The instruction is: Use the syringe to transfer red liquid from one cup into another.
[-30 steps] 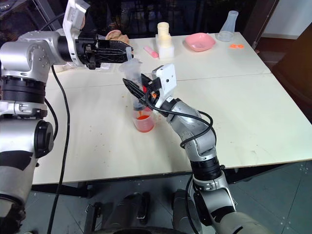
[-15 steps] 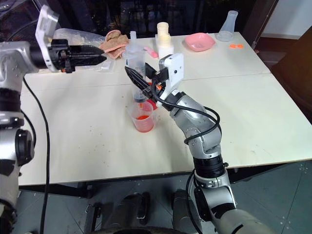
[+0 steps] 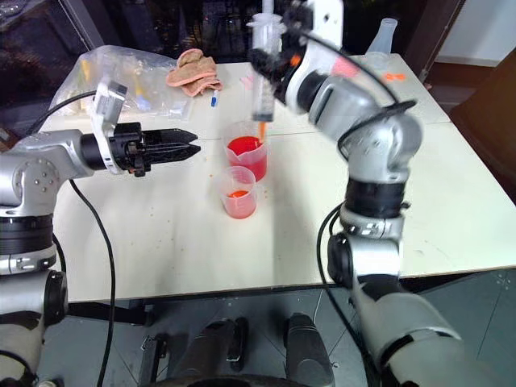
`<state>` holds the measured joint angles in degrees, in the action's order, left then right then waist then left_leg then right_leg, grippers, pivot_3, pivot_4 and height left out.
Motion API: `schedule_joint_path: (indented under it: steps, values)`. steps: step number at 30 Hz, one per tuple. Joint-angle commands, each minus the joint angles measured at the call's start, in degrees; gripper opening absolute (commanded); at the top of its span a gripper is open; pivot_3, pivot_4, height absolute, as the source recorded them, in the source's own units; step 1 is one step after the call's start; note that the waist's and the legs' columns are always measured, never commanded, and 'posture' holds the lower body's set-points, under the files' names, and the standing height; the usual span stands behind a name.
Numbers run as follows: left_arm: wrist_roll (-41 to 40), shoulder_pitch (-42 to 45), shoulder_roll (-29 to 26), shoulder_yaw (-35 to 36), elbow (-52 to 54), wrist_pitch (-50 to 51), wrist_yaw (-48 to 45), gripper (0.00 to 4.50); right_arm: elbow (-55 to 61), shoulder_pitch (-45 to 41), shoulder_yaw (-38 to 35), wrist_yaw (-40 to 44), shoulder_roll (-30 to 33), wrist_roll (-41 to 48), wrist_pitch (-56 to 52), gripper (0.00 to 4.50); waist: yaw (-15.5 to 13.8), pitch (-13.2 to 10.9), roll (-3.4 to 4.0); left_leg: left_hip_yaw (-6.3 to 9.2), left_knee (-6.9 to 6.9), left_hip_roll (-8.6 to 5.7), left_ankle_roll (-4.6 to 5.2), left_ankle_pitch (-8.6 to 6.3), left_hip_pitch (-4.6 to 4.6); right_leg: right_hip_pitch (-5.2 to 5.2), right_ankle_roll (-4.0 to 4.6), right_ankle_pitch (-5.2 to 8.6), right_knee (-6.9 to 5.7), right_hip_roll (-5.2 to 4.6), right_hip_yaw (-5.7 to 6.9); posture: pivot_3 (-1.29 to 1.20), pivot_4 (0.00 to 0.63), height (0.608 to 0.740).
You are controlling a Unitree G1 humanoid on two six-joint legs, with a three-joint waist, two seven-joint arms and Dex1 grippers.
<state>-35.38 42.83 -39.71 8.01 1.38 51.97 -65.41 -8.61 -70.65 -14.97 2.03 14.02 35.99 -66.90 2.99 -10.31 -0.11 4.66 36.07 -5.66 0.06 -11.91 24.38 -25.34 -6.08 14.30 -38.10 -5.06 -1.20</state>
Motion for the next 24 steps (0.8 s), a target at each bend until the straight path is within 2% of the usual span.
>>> schedule_joint_path:
  steps: [1,4,10,16,24]
  values:
    - [-1.5,-0.9,0.7,0.9,3.5,-1.5,2.1,2.15,-15.1,-11.3,14.1,1.8,7.1,-10.1,-9.4,1.36,0.0,0.0,0.01,-0.05,0.03,0.01,0.00,0.00,0.00,-0.01,0.01,0.00,-0.01,-0.01,-0.01,0.00,0.150,0.740]
    - [-1.9,-1.6,1.2,1.1,4.3,-1.9,3.4,2.15,-25.8,-15.9,23.4,8.5,9.3,-14.0,-12.3,1.36,0.0,0.0,-0.01,-0.11,0.01,0.06,0.01,-0.01,-0.01,-0.01,0.03,0.00,0.04,0.01,-0.02,0.00,0.150,0.740]
    - [-3.5,-4.3,0.1,1.7,6.8,-1.6,4.8,2.15,-40.4,-17.0,30.7,16.1,6.8,-21.3,-7.8,1.36,0.0,0.0,-0.02,-0.14,0.04,0.08,0.02,-0.01,0.03,0.00,0.02,-0.01,0.07,0.04,-0.02,0.00,0.150,0.740]
    - [-5.0,-5.2,-0.8,2.3,8.6,-1.0,7.2,2.15,-51.7,-14.5,32.4,18.7,2.9,-28.2,-0.2,1.36,-0.1,0.0,-0.02,-0.13,0.04,0.08,0.01,-0.02,0.02,-0.02,0.02,-0.02,0.05,0.06,-0.02,0.00,0.150,0.740]
    - [-7.4,-7.0,-4.1,2.9,10.8,0.2,7.5,2.15,-58.2,-12.3,32.8,20.6,0.0,-34.8,4.7,1.36,0.4,0.0,-0.02,-0.11,0.03,0.08,-0.01,-0.01,0.02,-0.02,0.03,-0.02,0.03,0.08,-0.01,0.00,0.150,0.740]
